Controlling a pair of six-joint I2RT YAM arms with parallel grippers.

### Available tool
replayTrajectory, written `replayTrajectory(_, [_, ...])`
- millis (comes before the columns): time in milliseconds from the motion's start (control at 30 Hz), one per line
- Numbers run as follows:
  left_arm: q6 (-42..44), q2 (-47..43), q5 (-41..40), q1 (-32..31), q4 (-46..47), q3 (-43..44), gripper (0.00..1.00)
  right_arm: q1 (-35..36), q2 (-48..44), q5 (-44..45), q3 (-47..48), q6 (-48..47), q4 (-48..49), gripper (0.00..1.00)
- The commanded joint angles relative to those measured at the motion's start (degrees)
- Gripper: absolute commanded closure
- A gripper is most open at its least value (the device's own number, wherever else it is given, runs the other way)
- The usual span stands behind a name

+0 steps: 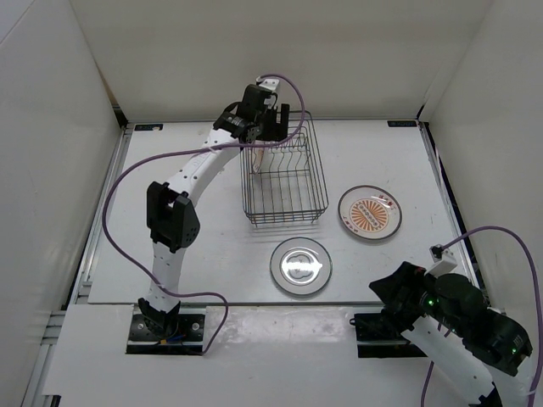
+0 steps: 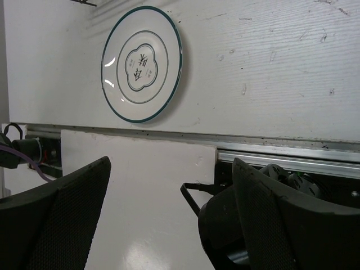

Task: Unload the plates from the dish rack

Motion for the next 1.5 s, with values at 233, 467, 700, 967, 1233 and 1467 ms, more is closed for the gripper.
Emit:
replayTrajectory(233, [1.8,2.5,0.7,1.2,1.6,2.7,0.36,1.3,-3.9,5.8,4.0,0.4,-7.4,0.10])
replayTrajectory(467, [0.4,3.0,4.0,3.5,0.7,0.6,0.67,2.9,-5.4,7.3,4.2,2.5,-9.1,0.10])
replayTrajectory(700, [1.5,-0.6,7.5,4.4,0.5,-0.9,0.86,4.2,-6.4,8.7,2.4,3.5,-9.8,0.10])
replayTrajectory(967, [3.6,-4.2,10.9,4.6,0.3,0.0,1.00,4.9,-6.1,8.6,1.0,3.8,-7.9,0.10])
replayTrajectory(1233, [1.3,-10.1,12.0,4.0,1.6,-0.4,1.00,5.1,-5.1,9.0,3.1,3.5,-8.3,0.10])
replayTrajectory(1467, [-0.8,-19.5,13.9,-0.6,7.7,-2.9,1.00,5.2,-1.0,10.7,10.8,1.9,-10.6,0.10])
